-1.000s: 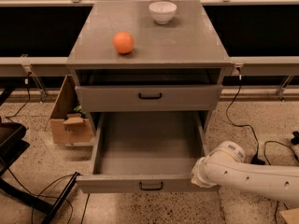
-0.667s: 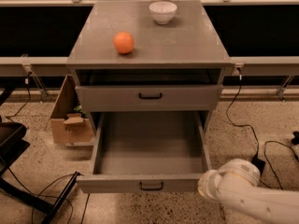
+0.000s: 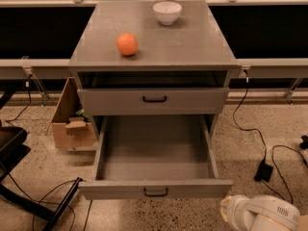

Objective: Open middle drawer

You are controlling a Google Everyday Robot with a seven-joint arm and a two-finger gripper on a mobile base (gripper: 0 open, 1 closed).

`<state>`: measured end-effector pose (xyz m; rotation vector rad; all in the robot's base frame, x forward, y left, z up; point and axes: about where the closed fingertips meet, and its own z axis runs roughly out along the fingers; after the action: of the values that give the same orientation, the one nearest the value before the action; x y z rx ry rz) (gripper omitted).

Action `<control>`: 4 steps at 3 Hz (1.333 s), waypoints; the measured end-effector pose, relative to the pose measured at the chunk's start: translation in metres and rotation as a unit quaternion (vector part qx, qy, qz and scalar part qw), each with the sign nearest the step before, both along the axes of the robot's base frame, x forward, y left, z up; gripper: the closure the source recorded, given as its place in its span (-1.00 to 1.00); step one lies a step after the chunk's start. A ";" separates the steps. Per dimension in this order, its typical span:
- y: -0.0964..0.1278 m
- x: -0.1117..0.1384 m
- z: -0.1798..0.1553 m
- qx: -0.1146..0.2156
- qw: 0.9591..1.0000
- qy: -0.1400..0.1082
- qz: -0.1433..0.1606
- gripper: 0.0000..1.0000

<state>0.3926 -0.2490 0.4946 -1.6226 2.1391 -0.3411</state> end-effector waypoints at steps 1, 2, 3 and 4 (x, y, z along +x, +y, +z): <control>0.000 0.000 0.000 0.001 1.000 0.001 -0.001 0.18; 0.000 0.000 0.000 0.001 1.000 0.001 -0.001 -0.46; 0.000 0.000 0.000 0.001 1.000 0.001 -0.001 -0.92; -0.007 0.002 0.013 -0.025 0.999 0.018 0.013 -1.00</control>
Offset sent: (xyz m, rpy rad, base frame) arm 0.0004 0.0003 -0.0003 0.0012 0.0017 -0.0018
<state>0.3950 -0.2562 0.5077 -1.6949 2.1500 -0.3630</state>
